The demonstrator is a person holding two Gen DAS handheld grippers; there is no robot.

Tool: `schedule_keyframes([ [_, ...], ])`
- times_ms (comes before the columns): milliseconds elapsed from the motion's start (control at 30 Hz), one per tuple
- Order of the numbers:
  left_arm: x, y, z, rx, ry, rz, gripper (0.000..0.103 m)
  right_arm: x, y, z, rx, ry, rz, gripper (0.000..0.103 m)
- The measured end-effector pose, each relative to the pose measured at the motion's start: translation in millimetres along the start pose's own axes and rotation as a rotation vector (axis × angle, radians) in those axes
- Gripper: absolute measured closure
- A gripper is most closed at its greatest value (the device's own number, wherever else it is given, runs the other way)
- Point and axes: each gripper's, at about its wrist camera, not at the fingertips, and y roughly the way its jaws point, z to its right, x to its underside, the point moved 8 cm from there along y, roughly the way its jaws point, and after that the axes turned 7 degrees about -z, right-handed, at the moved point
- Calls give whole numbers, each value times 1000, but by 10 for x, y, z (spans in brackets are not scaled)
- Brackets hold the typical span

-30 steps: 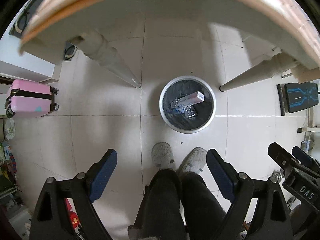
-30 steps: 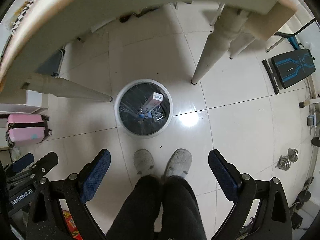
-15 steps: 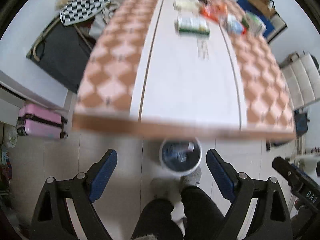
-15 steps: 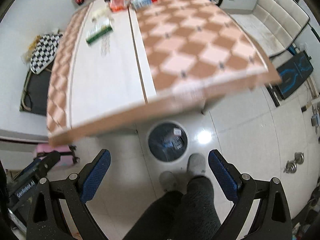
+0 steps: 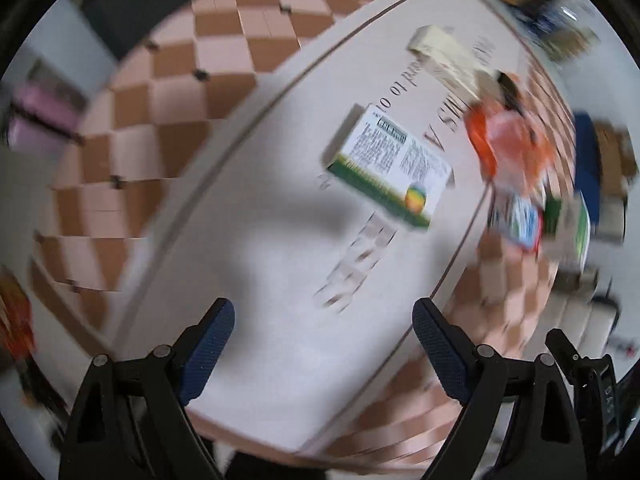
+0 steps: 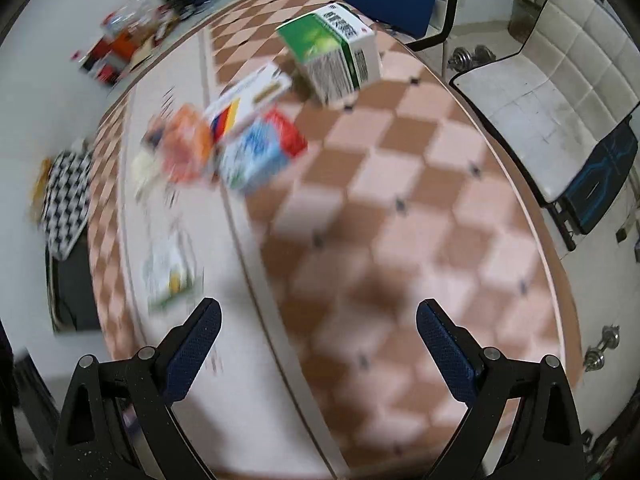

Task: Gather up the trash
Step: 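Grasp the milk carton with the right gripper while the left grasps the green-white medicine box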

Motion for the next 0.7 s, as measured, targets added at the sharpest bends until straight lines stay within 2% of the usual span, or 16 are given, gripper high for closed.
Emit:
schedule_keyframes([
  [200,-579,326,195,72,-245,-89,13,-951,619,-265,-47,109,-89,4],
  [367,-852,605,308,139,-416,-183,13,-1241,1012,-390,-66,184,-132,4],
  [500,-904,734,279,84,-518,-216,13,-1339,1173,-470,-62,247,-147,4],
  [600,-880,739,266,35,-526,-206,16,-1366,1263,-509,-28,272,-152,5],
  [633,-863,729,265,13,-517,-200,22,-1366,1296,-523,-6,270,-156,8],
  [700,-827,709,286,-15,-465,-179,24,-1385,1317,-581,35,244,-151,18],
])
